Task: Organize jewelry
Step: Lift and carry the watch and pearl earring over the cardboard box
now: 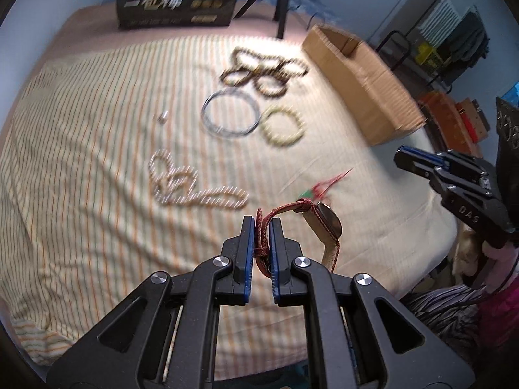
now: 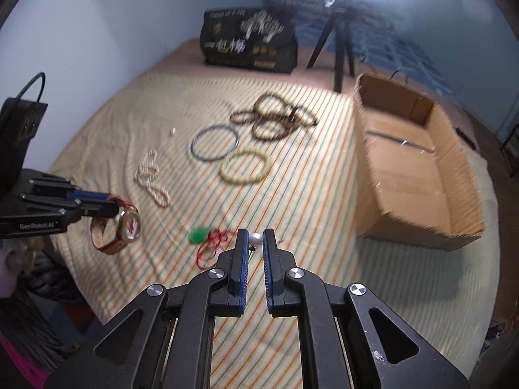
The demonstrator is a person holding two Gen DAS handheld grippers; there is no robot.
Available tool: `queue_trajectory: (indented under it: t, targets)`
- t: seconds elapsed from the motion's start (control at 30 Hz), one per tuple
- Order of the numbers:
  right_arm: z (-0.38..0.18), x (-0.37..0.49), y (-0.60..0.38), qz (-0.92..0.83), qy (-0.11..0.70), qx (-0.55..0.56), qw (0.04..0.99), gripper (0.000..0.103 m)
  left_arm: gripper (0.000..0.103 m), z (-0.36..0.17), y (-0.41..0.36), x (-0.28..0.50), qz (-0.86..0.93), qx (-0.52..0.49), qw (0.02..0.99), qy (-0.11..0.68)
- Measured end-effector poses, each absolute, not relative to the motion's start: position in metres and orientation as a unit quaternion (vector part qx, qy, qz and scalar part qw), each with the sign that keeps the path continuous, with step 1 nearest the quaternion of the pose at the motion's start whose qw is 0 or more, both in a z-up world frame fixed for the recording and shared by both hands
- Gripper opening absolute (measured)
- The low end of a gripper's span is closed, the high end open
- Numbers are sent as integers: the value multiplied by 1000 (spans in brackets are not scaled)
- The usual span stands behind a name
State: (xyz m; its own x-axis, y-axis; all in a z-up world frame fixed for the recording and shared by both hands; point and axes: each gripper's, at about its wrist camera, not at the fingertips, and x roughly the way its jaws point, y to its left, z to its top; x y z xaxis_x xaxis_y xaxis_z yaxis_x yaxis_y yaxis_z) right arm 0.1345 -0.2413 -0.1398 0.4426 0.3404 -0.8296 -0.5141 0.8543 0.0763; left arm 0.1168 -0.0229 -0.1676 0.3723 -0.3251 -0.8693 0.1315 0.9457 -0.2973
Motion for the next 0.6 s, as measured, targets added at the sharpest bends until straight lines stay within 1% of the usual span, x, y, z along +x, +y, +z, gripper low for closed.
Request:
queue_trajectory:
  t: [0.33, 0.6]
  targets:
    - [-106, 166, -283, 195, 432, -69, 877, 7, 7, -113, -62, 167, -171, -97, 848, 491]
    - [-95, 195, -319, 147, 426, -57, 891, 7, 7, -95, -107, 211, -196, -83, 860, 464]
